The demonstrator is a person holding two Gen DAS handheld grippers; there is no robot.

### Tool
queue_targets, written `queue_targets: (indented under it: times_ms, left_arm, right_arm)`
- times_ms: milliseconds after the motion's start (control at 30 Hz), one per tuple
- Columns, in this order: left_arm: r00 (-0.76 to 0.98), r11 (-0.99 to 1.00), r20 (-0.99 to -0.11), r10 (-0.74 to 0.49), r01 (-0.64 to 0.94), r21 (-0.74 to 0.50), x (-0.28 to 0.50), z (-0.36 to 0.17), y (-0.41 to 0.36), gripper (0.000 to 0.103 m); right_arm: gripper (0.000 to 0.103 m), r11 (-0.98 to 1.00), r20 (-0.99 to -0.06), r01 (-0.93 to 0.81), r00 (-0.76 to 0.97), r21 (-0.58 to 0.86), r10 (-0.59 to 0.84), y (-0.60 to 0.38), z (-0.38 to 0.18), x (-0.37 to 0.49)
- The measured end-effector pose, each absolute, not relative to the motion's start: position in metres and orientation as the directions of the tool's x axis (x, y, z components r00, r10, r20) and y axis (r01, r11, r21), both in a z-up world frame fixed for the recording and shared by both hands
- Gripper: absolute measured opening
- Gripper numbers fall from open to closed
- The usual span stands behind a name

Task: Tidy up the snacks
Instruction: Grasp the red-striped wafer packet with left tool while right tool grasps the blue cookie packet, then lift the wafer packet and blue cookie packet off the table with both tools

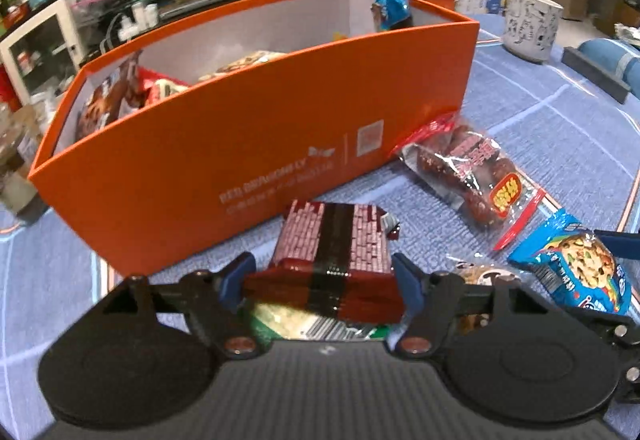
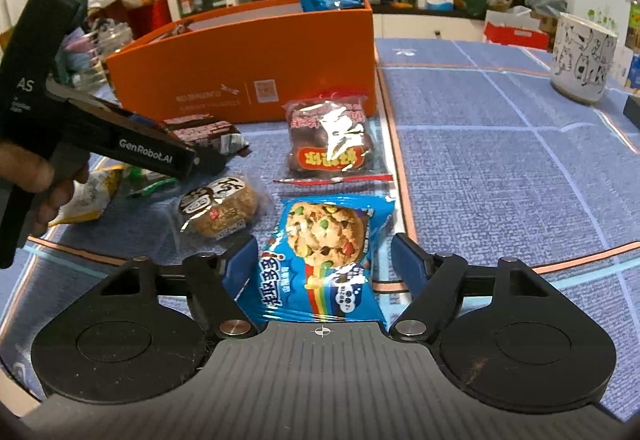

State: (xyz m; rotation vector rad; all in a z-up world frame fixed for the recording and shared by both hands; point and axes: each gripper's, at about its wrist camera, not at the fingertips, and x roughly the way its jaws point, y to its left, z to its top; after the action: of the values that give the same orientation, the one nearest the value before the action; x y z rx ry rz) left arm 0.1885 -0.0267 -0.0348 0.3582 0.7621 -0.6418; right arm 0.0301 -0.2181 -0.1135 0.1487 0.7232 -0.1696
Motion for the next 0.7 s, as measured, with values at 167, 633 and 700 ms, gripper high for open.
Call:
queue_targets:
  times_ms: [167, 633, 700]
  left_arm:
    - [0.535, 0.745, -0.726, -0.432, 0.665, 0.047, 0.171, -0.03, -0.026, 0.071]
    - [0.596, 0.828, -0.707, -0.381, 0.561, 0.026, 0.182, -0.03, -0.031, 0.076]
    - [0.599, 0.826, -0.715, -0.36, 0.561, 0.054, 0.182, -0.032, -0.036, 0.076]
  right_arm:
    - [0.063, 0.973, -0.665, 0.219, 0.738, 0.076, -0.114, -0.221, -0.113, 0.029]
    - [0.065, 0.976, -0.659, 0.214, 0.741, 0.052, -0.127, -0.218, -0.115, 0.029]
    - [0.065, 0.977, -0.659, 0.211, 0.741, 0.044, -0.13, -0.217, -0.115, 0.029]
